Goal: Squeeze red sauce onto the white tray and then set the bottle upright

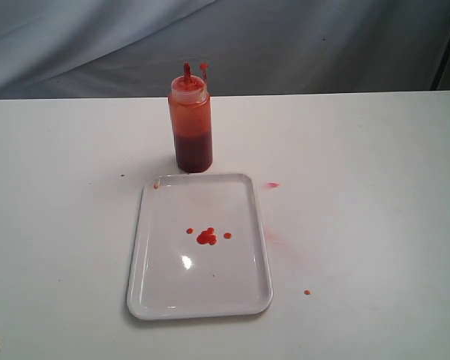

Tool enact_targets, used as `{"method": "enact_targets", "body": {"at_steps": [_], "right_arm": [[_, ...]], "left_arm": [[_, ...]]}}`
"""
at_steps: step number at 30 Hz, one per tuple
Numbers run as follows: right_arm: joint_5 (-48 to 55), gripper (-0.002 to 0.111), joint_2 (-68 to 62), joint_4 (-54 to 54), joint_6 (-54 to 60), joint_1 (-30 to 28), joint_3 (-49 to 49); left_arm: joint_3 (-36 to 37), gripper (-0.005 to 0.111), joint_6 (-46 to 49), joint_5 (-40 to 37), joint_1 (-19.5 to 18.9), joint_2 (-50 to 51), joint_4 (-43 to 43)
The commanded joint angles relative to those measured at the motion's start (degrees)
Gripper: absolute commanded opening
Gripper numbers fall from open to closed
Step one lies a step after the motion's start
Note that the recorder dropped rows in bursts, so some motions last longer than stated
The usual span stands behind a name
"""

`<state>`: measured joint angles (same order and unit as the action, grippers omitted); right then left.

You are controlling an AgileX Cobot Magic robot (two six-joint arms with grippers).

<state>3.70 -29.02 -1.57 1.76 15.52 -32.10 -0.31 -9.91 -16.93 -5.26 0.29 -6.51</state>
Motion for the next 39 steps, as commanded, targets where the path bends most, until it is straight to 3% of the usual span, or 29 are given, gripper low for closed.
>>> {"method": "enact_targets", "body": {"at_steps": [1,6,12,24,39], "right_arm": [[5.58,0.0,6.7,1.57,-0.49,-11.33,0.24],[4.46,0.0,16.98,1.14,-0.07,-20.7,9.39],[-5.07,0.0,24.32,1.57,-0.32,-21.63,26.3],[-4.04,0.0,24.72,1.57,2.12,-21.63,32.1],[6.72,0.0,24.72,1.57,2.92,-21.63,32.1]], "left_arm": [[0.31,0.0,-0.33,0.38,-0.13,-0.29,-0.06],[0.31,0.0,-0.33,0.38,-0.13,-0.29,-0.06],[0.31,0.0,-0.33,0.38,-0.13,-0.29,-0.06],[0.31,0.0,-0.33,0.38,-0.13,-0.29,-0.06],[0.31,0.0,-0.33,0.38,-0.13,-0.29,-0.06]]}}
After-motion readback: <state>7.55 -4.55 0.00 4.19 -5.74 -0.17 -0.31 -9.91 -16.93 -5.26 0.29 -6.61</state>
